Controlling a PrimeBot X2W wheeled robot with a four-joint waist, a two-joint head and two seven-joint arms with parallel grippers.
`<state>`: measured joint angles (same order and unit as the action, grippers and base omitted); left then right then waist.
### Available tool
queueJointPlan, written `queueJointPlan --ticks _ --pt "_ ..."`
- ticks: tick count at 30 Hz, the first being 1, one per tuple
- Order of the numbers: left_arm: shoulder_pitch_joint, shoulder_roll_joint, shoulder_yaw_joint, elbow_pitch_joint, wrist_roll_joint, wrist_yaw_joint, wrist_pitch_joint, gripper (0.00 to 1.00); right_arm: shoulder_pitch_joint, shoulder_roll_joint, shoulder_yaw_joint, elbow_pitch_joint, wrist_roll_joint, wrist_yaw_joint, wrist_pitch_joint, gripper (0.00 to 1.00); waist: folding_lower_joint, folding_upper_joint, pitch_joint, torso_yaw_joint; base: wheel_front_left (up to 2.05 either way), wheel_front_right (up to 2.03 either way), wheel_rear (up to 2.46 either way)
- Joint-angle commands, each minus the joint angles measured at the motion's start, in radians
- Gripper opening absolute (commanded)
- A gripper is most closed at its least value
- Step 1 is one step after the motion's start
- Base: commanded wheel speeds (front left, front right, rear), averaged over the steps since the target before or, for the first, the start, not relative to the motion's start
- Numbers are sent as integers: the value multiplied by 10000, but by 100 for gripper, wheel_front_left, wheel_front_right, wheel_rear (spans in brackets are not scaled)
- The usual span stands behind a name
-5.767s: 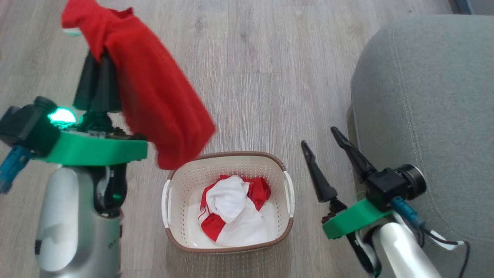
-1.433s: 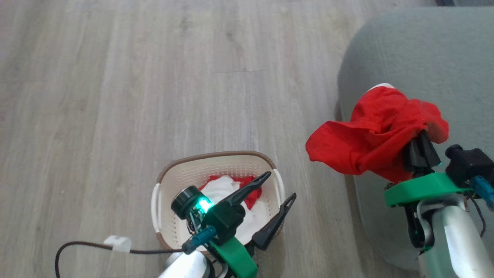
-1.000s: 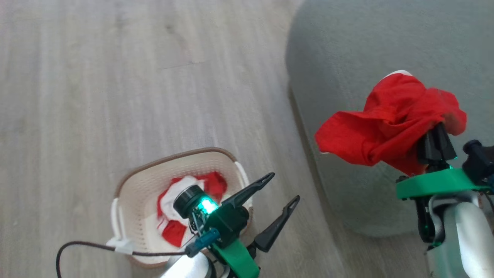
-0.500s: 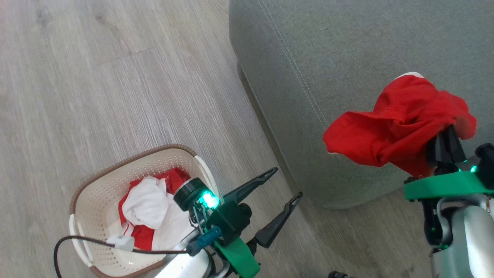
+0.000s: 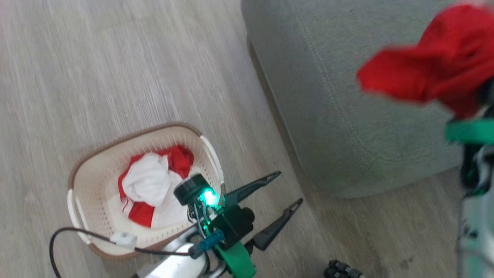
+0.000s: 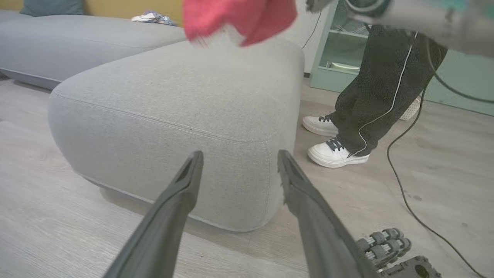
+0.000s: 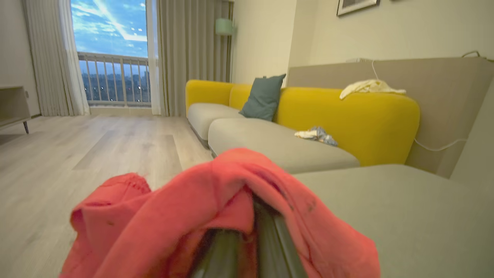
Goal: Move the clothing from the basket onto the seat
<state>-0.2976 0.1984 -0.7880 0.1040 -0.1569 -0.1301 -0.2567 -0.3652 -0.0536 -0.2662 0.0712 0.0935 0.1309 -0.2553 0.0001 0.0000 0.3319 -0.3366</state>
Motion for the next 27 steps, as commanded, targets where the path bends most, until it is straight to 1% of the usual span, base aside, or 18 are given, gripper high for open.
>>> queueJointPlan --ticks 1,5,8,12,15,16,17,22,27 --pt "-444 139 168 -431 66 -6 -51 100 -731 -395 51 -324 33 -2 -65 0 -1 0 588 285 0 0 0" --pt "-799 445 64 -571 73 -6 -51 100 -2088 -1051 -146 85 67 -2 -65 0 -1 0 1385 521 0 0 0" --pt "-1059 711 -20 -686 120 -6 -51 100 -3145 -1655 -236 762 298 -2 -65 0 -1 0 1911 673 0 0 0" --pt "-1370 1004 -167 -823 244 -6 -51 100 -4602 -2420 -702 2036 761 -2 -65 0 -1 0 2654 934 0 0 0" --pt "-1512 1137 -317 -911 252 -6 -51 100 -5517 -2886 -1044 3158 869 -2 -3 0 -1 0 3060 1110 0 0 0" --pt "-1559 1168 -354 -935 250 -6 -51 100 -5771 -2961 -1188 3515 847 -2 46 0 -1 0 3178 1165 0 0 0" --pt "-1559 1168 -354 -935 250 -6 -51 100 -5771 -2961 -1188 3515 847 -2 46 0 -1 0 3178 1165 0 0 0" --pt "-1750 1218 -367 -1009 218 -6 -51 100 -6858 -3266 -1557 5394 735 -2 692 0 -1 0 3593 1410 0 0 0" --pt "-1898 1240 -219 -1084 222 -6 -51 100 -7562 -3557 -1589 7041 192 -2 1090 0 -1 0 3859 1598 0 0 0"
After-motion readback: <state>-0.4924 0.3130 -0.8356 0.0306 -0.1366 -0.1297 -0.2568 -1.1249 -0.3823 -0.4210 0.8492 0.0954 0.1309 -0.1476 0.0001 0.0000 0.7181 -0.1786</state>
